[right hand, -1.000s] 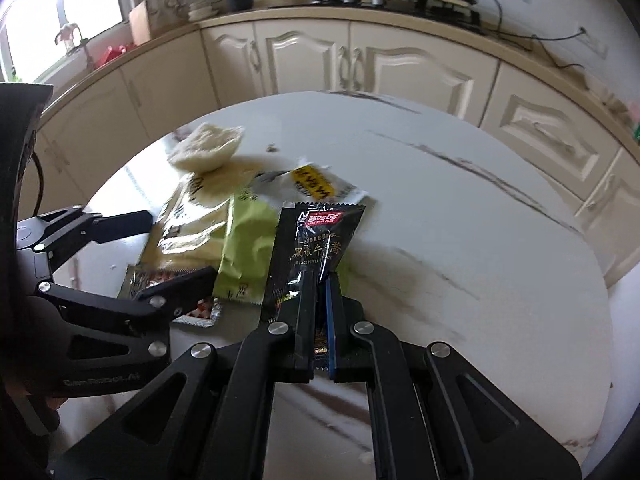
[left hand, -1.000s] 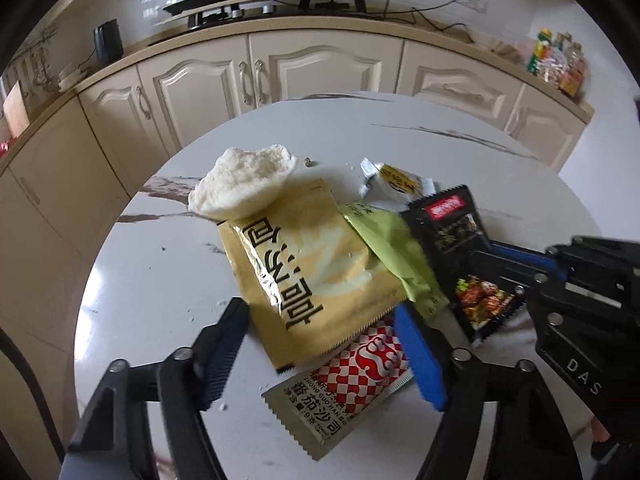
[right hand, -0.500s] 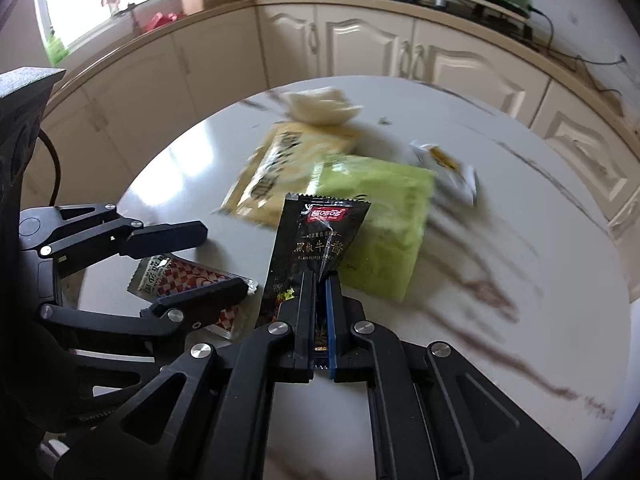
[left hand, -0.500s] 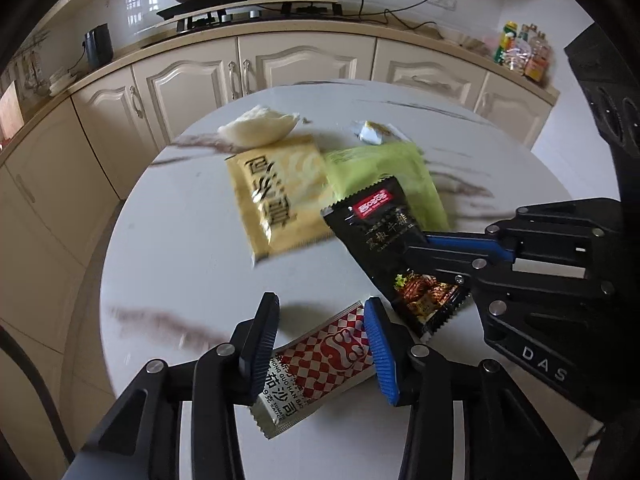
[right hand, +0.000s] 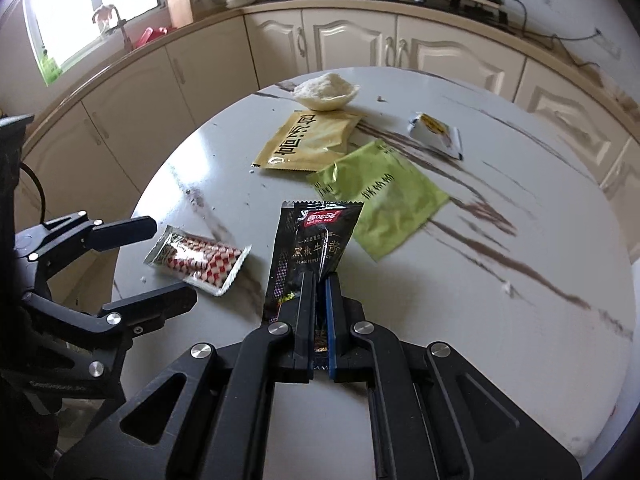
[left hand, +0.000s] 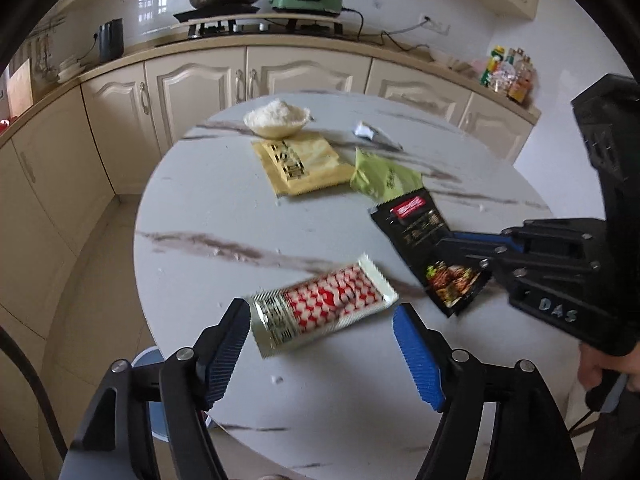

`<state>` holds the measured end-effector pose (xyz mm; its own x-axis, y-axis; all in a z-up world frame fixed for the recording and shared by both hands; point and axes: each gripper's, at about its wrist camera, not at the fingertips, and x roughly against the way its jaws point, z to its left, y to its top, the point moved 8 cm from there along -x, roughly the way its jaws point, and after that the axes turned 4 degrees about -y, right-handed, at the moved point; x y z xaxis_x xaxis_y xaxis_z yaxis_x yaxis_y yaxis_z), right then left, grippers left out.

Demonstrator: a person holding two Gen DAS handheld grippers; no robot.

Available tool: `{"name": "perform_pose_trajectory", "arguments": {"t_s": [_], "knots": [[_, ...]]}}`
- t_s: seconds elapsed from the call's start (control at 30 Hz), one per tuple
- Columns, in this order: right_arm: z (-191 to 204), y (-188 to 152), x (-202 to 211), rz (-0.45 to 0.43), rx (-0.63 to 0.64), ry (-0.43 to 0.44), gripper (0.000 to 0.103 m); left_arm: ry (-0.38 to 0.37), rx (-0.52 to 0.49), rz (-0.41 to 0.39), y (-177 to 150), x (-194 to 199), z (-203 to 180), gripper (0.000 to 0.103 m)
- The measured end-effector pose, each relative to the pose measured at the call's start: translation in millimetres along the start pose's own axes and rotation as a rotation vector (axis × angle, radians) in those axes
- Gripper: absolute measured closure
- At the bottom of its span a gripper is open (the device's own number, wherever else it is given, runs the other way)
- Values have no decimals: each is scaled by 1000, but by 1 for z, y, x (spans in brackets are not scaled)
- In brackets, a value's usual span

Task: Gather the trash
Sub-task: 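Hold the sauce packet in the right tool while the left tool grasps the red-checkered packet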

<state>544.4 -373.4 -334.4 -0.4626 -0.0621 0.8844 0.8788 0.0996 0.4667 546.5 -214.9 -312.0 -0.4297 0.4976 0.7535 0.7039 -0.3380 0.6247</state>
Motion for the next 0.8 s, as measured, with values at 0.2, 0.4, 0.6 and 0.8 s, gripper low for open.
{"name": "perform_pose_trajectory", "arguments": {"t_s": [0.2, 0.4, 0.6, 0.8], "knots": [[-2, -6, 8, -6, -20, -8, 98, 31, -24, -4, 7, -3, -6, 33], [-4, -4, 9, -12, -33, 1, 98, 59, -109, 1, 12, -16, -12, 44], [-8, -2, -3, -5, -52, -1, 98, 12, -142, 34, 15, -19, -17, 75], [-10, 1, -6, -5, -55, 9, 98, 47, -144, 10, 27, -19, -7, 73]]}}
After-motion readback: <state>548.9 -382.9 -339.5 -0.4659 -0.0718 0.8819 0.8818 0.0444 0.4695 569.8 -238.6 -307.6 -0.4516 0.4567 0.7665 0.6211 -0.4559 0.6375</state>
